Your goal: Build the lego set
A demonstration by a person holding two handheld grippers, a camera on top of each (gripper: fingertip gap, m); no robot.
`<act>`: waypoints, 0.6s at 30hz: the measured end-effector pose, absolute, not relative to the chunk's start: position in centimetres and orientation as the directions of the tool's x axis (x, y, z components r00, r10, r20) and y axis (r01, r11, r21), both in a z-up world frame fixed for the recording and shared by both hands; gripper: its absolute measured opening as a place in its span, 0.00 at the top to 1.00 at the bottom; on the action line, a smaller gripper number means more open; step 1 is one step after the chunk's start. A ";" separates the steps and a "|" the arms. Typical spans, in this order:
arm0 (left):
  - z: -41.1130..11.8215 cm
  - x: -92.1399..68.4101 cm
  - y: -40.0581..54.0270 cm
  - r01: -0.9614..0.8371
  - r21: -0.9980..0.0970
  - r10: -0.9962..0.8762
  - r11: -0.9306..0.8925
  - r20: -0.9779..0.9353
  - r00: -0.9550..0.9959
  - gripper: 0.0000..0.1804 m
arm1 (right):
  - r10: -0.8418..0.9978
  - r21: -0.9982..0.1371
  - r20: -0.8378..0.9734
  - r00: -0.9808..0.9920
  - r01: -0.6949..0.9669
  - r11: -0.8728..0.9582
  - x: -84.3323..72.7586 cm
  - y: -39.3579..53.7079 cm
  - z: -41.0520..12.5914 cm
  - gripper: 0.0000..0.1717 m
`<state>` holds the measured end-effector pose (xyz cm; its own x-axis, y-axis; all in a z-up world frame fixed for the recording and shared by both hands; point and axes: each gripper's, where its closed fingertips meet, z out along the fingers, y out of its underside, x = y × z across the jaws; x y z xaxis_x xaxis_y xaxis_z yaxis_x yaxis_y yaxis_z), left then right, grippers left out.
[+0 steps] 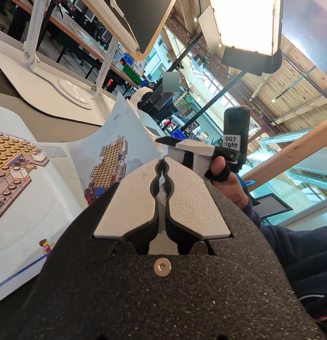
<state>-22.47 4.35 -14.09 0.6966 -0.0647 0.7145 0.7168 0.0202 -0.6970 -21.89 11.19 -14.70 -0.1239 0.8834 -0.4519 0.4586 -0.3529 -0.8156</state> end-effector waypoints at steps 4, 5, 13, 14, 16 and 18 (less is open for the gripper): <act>-14.0 -22.3 4.4 0.707 -0.707 -0.067 0.016 0.705 0.706 1.00 | 0.822 -0.789 -0.530 -0.209 0.476 -0.388 -21.8 9.0 -14.3 0.62; -13.9 -22.2 4.5 0.704 -0.710 -0.069 0.016 0.702 0.709 1.00 | 0.805 -0.775 -0.546 -0.232 0.505 -0.380 -21.8 8.3 -14.9 0.61; -13.2 -21.7 4.6 0.674 -0.738 -0.083 0.027 0.670 0.738 1.00 | 0.910 -0.804 -0.280 -0.307 0.593 -0.047 -21.2 4.6 -19.5 0.56; -13.0 -21.3 4.7 0.670 -0.742 -0.096 0.019 0.665 0.740 0.99 | 0.916 -0.797 -0.265 -0.301 0.603 -0.032 -21.2 4.4 -20.0 0.56; -12.7 -20.8 4.9 0.667 -0.745 -0.121 0.017 0.661 0.740 0.95 | 0.920 -0.778 -0.283 -0.269 0.625 -0.056 -21.1 4.3 -20.7 0.58; -12.3 -20.5 4.9 0.670 -0.742 -0.144 0.024 0.661 0.737 0.93 | 0.921 -0.769 -0.318 -0.225 0.629 -0.112 -21.3 4.9 -20.7 0.61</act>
<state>-20.47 4.88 -12.25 0.7368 -0.1441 0.6605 0.6699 0.0244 -0.7420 -21.25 4.92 -20.73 -0.2245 0.9212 -0.3179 0.6291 -0.1121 -0.7692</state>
